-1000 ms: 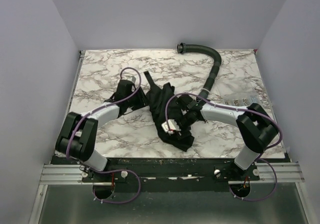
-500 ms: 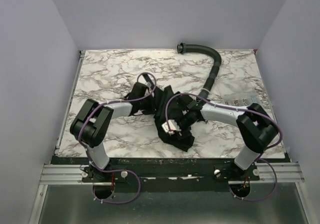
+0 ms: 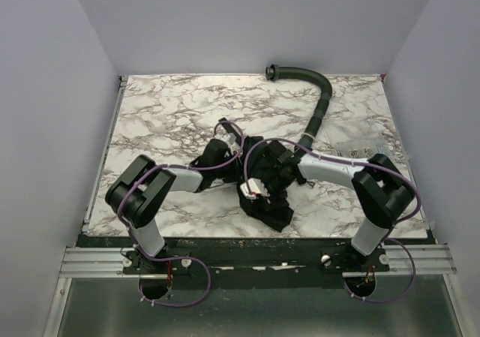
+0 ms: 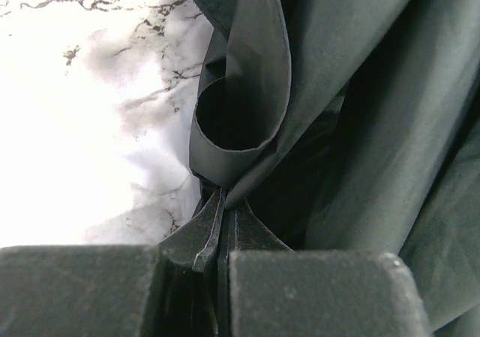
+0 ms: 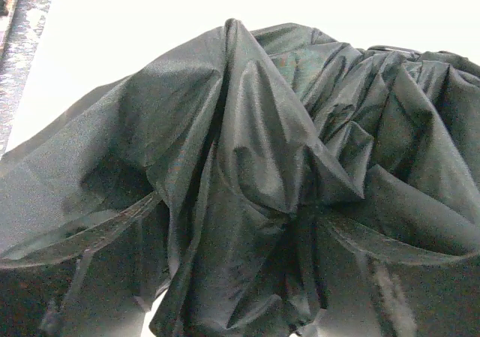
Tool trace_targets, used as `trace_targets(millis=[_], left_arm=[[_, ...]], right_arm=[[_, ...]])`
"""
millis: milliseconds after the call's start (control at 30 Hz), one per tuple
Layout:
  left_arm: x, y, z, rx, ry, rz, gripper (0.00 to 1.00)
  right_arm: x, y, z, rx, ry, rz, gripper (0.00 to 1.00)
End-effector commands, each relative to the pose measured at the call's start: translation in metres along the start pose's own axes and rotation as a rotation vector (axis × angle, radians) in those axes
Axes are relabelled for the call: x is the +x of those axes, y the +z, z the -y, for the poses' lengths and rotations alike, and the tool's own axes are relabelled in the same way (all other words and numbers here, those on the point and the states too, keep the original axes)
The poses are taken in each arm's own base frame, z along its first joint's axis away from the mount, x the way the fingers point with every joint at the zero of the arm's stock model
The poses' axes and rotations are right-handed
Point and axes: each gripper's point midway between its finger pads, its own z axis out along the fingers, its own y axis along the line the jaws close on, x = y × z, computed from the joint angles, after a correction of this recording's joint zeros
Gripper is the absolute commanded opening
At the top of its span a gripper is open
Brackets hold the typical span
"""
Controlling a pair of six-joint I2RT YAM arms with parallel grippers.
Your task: Put away the umbrella
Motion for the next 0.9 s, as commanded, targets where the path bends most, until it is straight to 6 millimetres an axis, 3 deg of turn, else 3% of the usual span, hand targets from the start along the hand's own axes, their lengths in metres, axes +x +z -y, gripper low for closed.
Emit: trace_targets(millis=[0, 267, 500, 600, 667, 767, 867], left_arm=[[0.098, -0.014, -0.023, -0.07, -0.136, -0.289, 0.02], [0.051, -0.007, -0.05, -0.099, -0.253, -0.157, 0.04], [0.029, -0.007, -0.052, -0.107, -0.254, -0.126, 0.05], [0.025, -0.006, -0.053, -0.107, -0.249, -0.125, 0.05], [0.024, -0.006, -0.054, -0.107, -0.25, -0.126, 0.05], [0.025, -0.006, -0.055, -0.107, -0.251, -0.129, 0.05], [0.026, -0.006, -0.056, -0.105, -0.249, -0.135, 0.05]], right_arm=[[0.011, -0.003, -0.004, -0.039, 0.019, -0.06, 0.74], [-0.043, -0.054, -0.024, -0.098, 0.016, 0.055, 0.88], [-0.075, -0.088, -0.042, -0.113, -0.009, 0.113, 0.88], [-0.083, -0.087, -0.037, -0.019, -0.03, 0.114, 0.84], [-0.079, -0.071, -0.029, 0.097, -0.025, 0.067, 0.76], [-0.074, -0.056, -0.027, 0.135, -0.008, 0.056, 0.39], [-0.092, -0.063, -0.049, 0.039, -0.048, 0.131, 0.21]])
